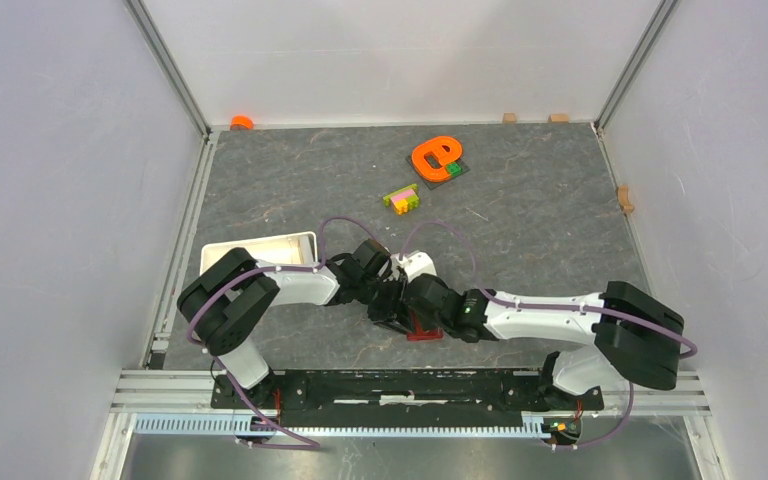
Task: Put the credit cards into the card holder
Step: Close the card holder at the center of the board.
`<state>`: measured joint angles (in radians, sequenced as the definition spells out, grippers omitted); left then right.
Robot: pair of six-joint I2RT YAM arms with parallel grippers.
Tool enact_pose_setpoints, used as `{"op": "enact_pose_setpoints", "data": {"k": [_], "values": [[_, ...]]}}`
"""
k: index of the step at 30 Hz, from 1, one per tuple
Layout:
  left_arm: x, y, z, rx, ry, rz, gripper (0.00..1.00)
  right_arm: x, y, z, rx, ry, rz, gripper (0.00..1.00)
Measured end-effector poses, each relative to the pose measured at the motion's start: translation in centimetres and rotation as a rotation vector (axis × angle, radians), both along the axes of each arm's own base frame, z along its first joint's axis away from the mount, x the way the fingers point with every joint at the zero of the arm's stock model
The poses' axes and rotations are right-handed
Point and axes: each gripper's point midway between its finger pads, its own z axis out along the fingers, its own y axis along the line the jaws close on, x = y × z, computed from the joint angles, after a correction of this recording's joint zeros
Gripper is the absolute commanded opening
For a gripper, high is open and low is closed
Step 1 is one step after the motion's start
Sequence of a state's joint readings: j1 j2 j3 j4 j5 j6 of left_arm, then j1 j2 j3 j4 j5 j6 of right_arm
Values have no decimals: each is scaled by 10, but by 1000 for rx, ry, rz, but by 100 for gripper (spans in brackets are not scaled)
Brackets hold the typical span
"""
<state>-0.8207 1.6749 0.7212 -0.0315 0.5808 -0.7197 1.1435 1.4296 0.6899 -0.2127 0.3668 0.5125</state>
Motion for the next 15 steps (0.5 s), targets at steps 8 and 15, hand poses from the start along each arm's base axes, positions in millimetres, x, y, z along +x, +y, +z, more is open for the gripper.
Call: {"op": "enact_pose_setpoints", "data": {"k": [8, 15], "values": [[1, -1, 1, 1, -3, 2, 38, -7, -8, -2, 104, 6, -98, 0], [1, -1, 0, 2, -2, 2, 38, -10, -20, -2, 225, -11, -199, 0]]}}
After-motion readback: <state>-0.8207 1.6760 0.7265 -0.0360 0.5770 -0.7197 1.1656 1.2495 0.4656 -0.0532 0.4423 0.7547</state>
